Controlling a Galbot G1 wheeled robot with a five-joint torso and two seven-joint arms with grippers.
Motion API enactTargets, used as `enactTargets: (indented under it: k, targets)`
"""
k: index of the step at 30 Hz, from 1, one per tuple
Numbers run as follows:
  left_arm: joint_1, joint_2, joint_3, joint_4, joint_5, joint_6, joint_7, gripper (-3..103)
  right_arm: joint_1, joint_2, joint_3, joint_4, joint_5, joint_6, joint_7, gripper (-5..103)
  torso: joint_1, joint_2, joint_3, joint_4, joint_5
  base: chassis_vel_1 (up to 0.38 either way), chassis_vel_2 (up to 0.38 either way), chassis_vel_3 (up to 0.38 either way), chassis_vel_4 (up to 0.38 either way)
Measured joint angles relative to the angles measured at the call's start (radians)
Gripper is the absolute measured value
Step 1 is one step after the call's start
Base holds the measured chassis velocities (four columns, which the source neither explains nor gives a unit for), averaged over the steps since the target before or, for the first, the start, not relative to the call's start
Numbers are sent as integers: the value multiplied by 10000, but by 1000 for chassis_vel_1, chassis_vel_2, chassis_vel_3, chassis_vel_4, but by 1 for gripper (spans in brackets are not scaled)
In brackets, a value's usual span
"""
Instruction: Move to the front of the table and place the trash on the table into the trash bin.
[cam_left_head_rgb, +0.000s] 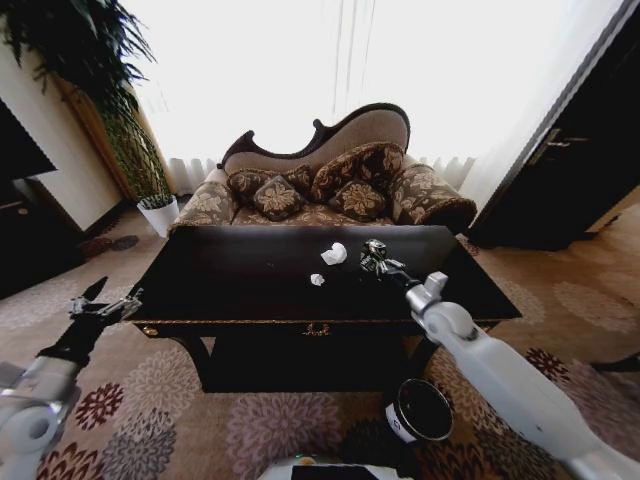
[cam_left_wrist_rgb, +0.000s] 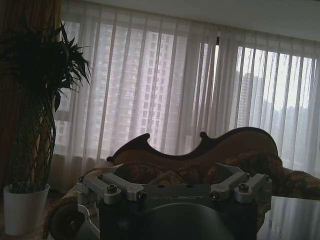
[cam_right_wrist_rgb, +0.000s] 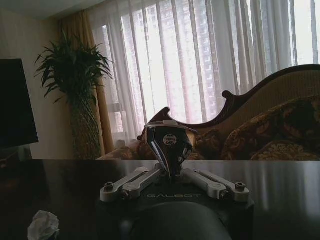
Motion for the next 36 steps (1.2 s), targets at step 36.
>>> enactTargets:
  k: [36]
  targets:
    - [-659,-209,-206,241,-589,-113,8,100,-7951,2111,4506,3006,285,3309,-8004,0,1,-2,1,1,0,0,0,0,0]
